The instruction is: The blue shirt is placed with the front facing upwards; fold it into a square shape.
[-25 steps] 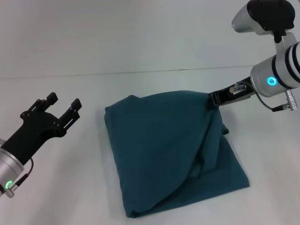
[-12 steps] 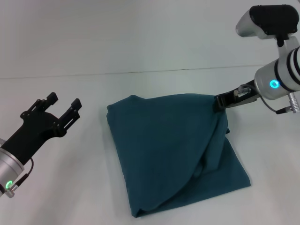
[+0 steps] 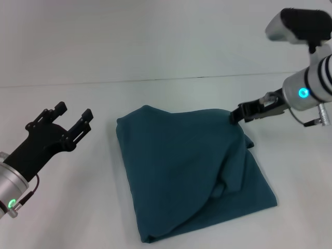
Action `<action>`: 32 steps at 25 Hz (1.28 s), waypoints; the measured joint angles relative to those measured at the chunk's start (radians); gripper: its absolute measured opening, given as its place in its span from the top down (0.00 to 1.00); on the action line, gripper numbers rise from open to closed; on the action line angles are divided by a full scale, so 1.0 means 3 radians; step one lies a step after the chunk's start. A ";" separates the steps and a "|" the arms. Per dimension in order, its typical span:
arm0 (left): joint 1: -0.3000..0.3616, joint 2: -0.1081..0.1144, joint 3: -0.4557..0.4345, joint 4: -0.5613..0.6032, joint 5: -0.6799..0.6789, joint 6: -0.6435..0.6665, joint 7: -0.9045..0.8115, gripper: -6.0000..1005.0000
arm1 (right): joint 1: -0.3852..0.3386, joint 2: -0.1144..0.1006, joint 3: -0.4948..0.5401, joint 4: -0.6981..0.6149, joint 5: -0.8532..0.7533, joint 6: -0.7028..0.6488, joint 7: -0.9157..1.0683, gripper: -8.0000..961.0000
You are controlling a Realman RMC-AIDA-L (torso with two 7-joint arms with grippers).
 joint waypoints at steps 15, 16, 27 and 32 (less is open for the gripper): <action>0.0010 0.0005 0.0003 0.0016 0.0000 0.0058 -0.0030 0.28 | -0.0153 0.0034 0.0323 -0.0252 0.0013 -0.0697 0.0018 0.32; 0.0009 0.0005 0.0003 0.0016 0.0000 0.0058 -0.0032 0.28 | -0.0152 0.0035 0.0318 -0.0202 0.0015 -0.0665 0.0018 0.32; 0.0000 0.0005 0.0009 0.0008 0.0003 0.0046 -0.0032 0.28 | -0.0061 0.0048 0.0302 0.0300 0.0072 -0.0323 -0.0001 0.33; 0.0000 0.0005 0.0008 0.0006 0.0005 0.0040 -0.0024 0.28 | -0.0050 0.0053 0.0299 0.0361 0.0110 -0.0268 0.0002 0.33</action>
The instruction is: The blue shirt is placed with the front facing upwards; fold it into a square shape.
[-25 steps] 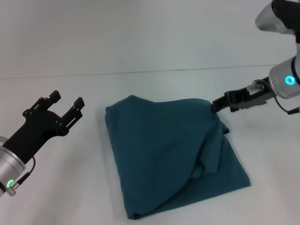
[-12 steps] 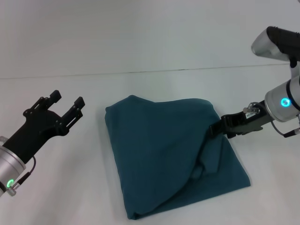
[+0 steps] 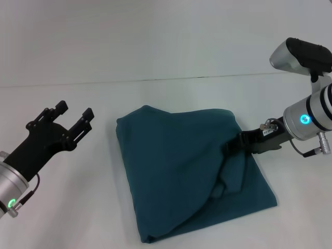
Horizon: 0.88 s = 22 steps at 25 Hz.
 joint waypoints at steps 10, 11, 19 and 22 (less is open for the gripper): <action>0.0008 0.0000 0.0000 0.0000 0.0001 -0.0012 0.0007 0.28 | -0.0010 -0.0003 -0.0005 0.0010 0.0047 -0.0059 -0.0066 0.69; 0.0009 0.0000 0.0000 0.0000 0.0001 -0.0012 0.0007 0.28 | -0.0012 -0.0006 -0.0006 0.0005 0.0054 -0.0088 -0.0072 0.74; 0.0010 0.0000 0.0000 -0.0005 0.0001 -0.0014 0.0009 0.28 | 0.0025 -0.0054 0.0033 -0.0056 0.0060 -0.0305 -0.0081 0.98; 0.0010 0.0000 0.0000 -0.0005 0.0001 -0.0015 0.0009 0.28 | 0.0024 -0.0081 0.0039 -0.0119 0.0060 -0.0379 -0.0066 0.98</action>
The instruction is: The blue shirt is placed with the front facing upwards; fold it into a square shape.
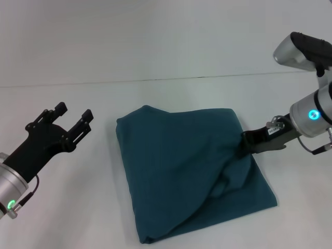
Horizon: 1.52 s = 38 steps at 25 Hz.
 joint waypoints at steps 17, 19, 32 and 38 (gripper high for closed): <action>-0.0017 0.0003 0.0000 -0.0003 0.0000 0.0000 -0.0001 0.28 | 0.0200 -0.0309 0.0080 0.0071 -0.0002 -0.0527 -0.0005 0.96; -0.0022 0.0004 0.0000 -0.0002 0.0000 0.0000 -0.0001 0.28 | 0.0222 -0.0327 0.0065 0.0095 -0.0019 -0.0574 -0.0019 0.96; -0.0026 0.0005 0.0008 -0.0005 0.0000 -0.0004 0.0000 0.28 | 0.0227 -0.0301 0.0046 0.0420 -0.0249 -0.0219 -0.0045 0.90; -0.0025 0.0005 0.0028 -0.0005 0.0000 -0.0005 -0.0002 0.28 | 0.0207 -0.0267 0.0074 0.0334 -0.0183 -0.0351 -0.0057 0.79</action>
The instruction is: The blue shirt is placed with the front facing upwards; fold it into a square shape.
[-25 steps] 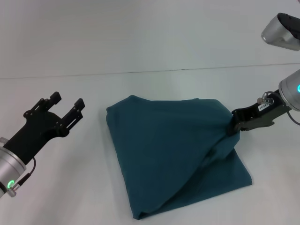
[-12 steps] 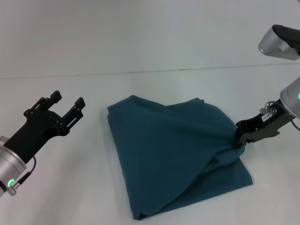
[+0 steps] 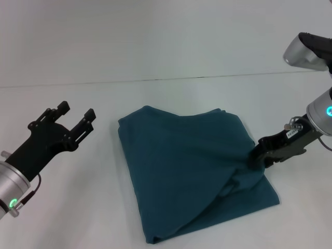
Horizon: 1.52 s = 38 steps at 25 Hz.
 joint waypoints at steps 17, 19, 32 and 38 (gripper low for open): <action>0.0008 0.0000 0.0003 0.0000 0.0000 -0.0005 0.0001 0.28 | -0.0186 0.0194 -0.0001 -0.0696 -0.0341 -0.0272 0.0198 0.39; 0.0008 0.0000 0.0002 0.0000 0.0000 -0.0005 0.0001 0.28 | -0.0193 0.0182 0.0008 -0.0733 -0.0390 -0.0281 0.0217 0.39; -0.0011 0.0000 0.0008 0.0000 0.0000 -0.0005 0.0002 0.28 | -0.0223 0.0330 0.0095 -0.0884 -0.0180 -0.0495 0.0233 0.40; -0.0007 0.0000 0.0008 0.0000 0.0000 -0.0005 0.0002 0.28 | -0.0230 0.0350 0.0061 -0.0845 -0.0159 -0.0466 0.0257 0.40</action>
